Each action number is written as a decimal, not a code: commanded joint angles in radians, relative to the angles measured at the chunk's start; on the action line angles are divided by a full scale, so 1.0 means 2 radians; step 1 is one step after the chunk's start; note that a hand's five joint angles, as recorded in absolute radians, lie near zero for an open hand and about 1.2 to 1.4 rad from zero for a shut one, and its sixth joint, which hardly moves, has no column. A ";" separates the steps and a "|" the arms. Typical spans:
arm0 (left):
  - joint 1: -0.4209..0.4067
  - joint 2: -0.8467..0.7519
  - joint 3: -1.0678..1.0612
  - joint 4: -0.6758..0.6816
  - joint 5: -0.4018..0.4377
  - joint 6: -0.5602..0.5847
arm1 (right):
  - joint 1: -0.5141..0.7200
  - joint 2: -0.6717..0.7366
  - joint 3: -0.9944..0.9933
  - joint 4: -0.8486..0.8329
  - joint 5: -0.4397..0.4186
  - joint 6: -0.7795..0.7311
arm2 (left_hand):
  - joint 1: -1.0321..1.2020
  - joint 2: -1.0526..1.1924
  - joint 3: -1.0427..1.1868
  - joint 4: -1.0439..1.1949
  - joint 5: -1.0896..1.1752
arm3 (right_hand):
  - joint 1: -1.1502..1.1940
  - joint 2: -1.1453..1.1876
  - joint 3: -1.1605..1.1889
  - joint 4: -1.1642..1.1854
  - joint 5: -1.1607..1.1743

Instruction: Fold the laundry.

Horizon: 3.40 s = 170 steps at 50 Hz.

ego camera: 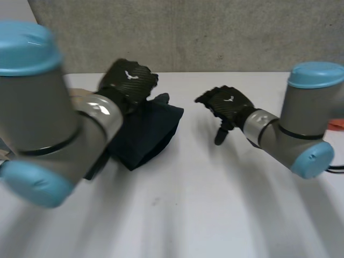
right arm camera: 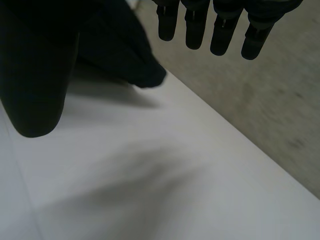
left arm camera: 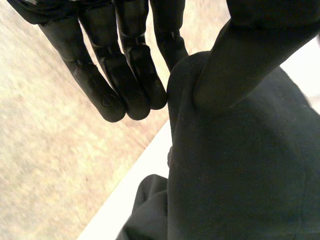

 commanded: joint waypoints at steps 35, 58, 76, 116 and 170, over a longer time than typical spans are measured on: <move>0.106 0.033 -0.050 0.076 0.074 -0.081 | 0.055 -0.213 -0.018 0.229 0.088 -0.013 | 0.117 0.101 0.106 0.101 0.117 | 0.584 0.595 0.578 0.595 0.590; 0.068 0.046 -0.064 -0.034 -0.039 -0.075 | 0.064 -0.191 0.046 0.194 0.194 -0.047 | -0.361 -0.377 -0.372 -0.377 -0.361 | -0.027 -0.016 -0.033 -0.016 -0.021; 0.091 0.036 -0.112 -0.086 -0.018 -0.160 | 0.079 -0.229 0.136 0.143 0.232 -0.085 | -0.415 -0.431 -0.427 -0.431 -0.415 | -0.027 -0.016 -0.033 -0.016 -0.021; 0.093 0.100 0.004 -0.049 0.046 -0.174 | 0.046 -0.247 0.023 0.091 0.151 -0.101 | 0.117 0.101 0.106 0.101 0.117 | 0.584 0.595 0.578 0.595 0.590; 0.151 -0.159 0.315 -0.064 -0.024 -0.142 | 0.081 -0.065 -0.069 -0.032 0.239 -0.011 | -0.494 -0.509 -0.505 -0.510 -0.494 | -0.027 -0.016 -0.033 -0.016 -0.021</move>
